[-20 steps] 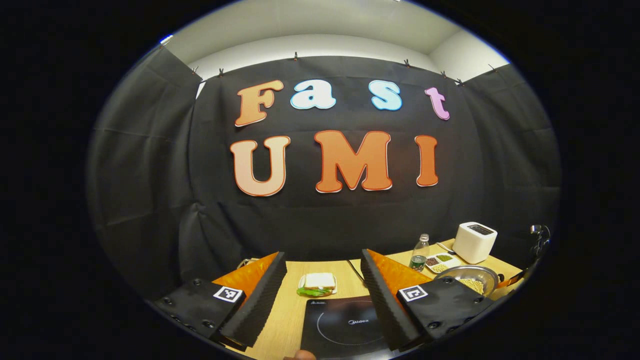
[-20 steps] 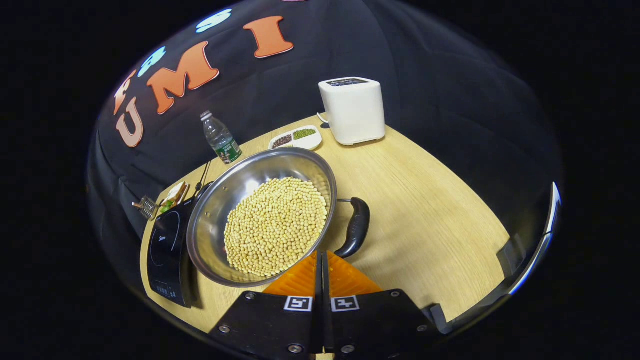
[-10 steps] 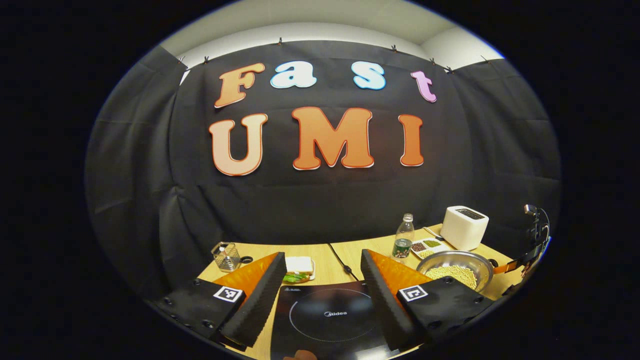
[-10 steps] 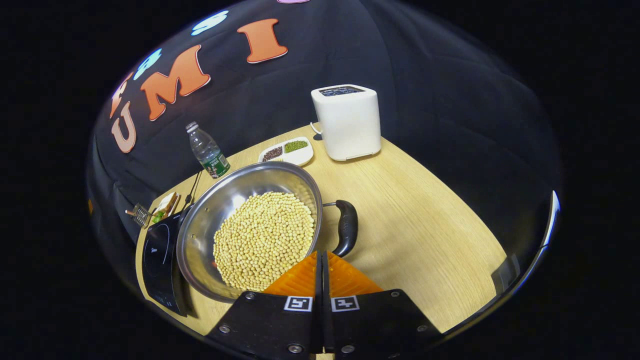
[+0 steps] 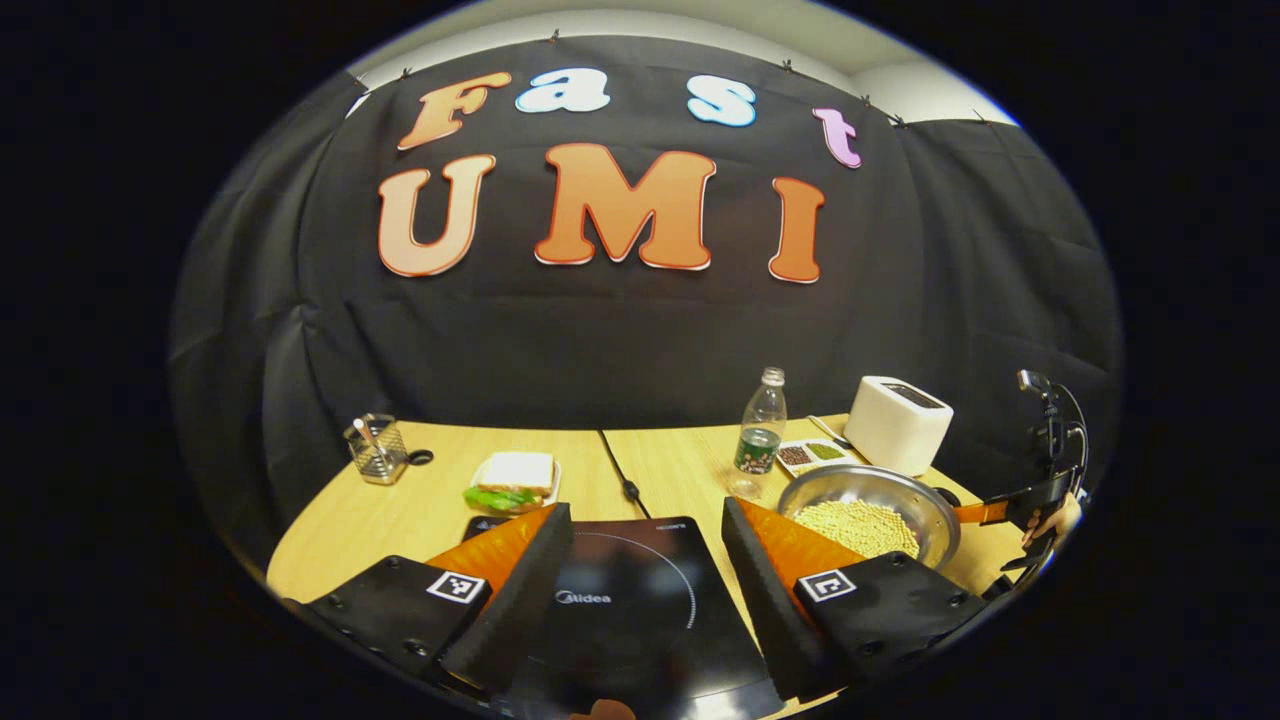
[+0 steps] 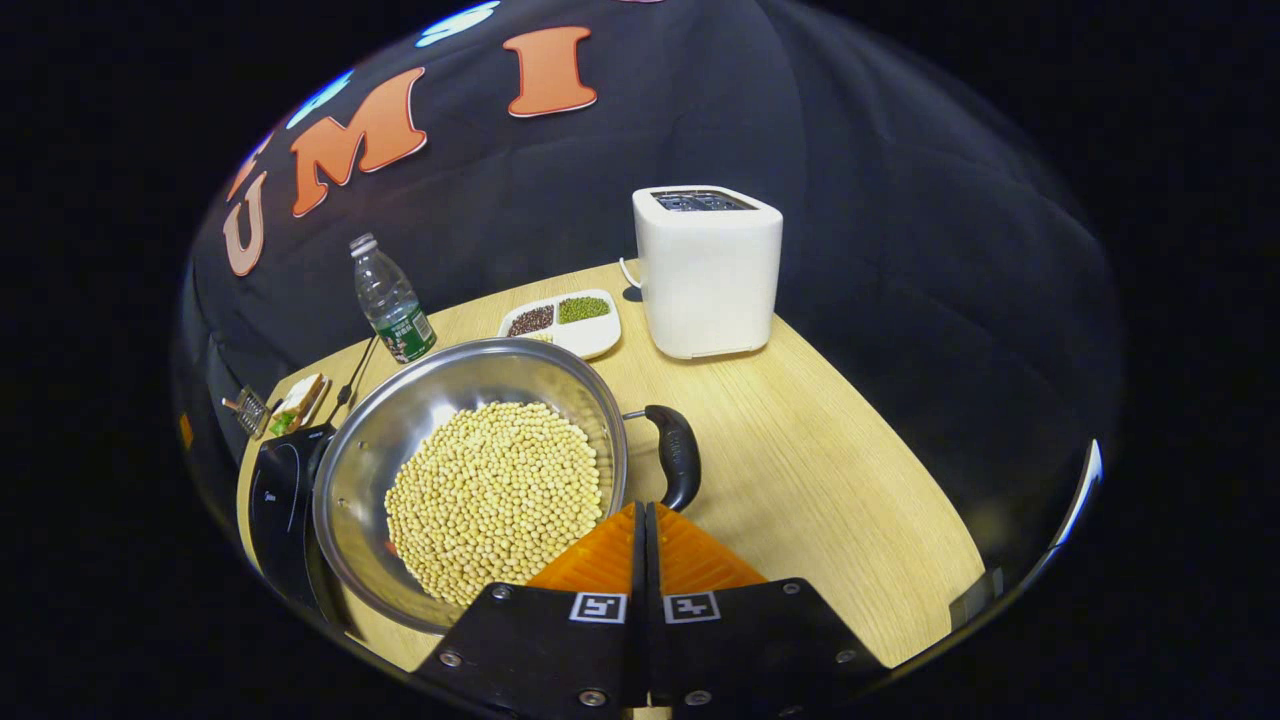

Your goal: First push the handle of the pot to place it horizontally, then grasp the pot with both hands and set it on the induction cooktop.

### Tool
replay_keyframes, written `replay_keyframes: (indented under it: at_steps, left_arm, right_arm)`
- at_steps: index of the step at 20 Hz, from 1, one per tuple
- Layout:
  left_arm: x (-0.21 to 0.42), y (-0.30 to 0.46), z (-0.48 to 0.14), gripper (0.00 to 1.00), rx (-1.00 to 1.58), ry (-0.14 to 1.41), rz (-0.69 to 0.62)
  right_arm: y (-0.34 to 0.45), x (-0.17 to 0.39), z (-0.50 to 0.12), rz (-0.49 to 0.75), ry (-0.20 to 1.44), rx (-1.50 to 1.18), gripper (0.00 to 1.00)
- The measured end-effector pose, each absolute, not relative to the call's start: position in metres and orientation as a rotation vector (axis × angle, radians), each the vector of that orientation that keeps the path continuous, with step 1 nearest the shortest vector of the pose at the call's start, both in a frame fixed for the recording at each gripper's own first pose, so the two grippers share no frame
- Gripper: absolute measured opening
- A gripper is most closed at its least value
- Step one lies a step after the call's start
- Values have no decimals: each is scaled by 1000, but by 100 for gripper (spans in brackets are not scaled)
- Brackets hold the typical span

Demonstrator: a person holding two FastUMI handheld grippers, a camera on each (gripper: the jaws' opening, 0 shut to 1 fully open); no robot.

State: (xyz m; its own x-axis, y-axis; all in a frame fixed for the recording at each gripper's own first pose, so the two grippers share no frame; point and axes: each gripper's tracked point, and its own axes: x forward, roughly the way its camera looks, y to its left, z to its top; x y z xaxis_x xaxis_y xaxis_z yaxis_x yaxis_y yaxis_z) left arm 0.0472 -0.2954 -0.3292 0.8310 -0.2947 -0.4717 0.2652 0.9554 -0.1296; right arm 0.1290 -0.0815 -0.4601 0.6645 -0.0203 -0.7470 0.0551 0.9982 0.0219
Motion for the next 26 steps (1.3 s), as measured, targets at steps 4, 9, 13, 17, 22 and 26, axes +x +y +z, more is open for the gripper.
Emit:
replay_keyframes:
  at_steps: [4,9,13,17,22,26]
  left_arm:
    - [46,-320,-353,98,-78,550,-320]
    - [45,-355,-377,98,-87,585,-353]
    - [50,-380,-393,98,-88,602,-375]
    - [52,-403,-413,98,-89,641,-398]
    - [67,-422,-429,98,-60,656,-410]
    - [67,-435,-453,99,-57,707,-414]
  right_arm:
    - [-83,142,-461,-29,840,56,0]
    - [-86,147,-457,-57,842,100,0]
    - [-83,152,-428,-45,775,88,0]
    - [-73,164,-408,-16,708,69,2]
    - [-69,183,-413,5,648,-2,26]
    - [-76,203,-420,-8,579,-132,71]
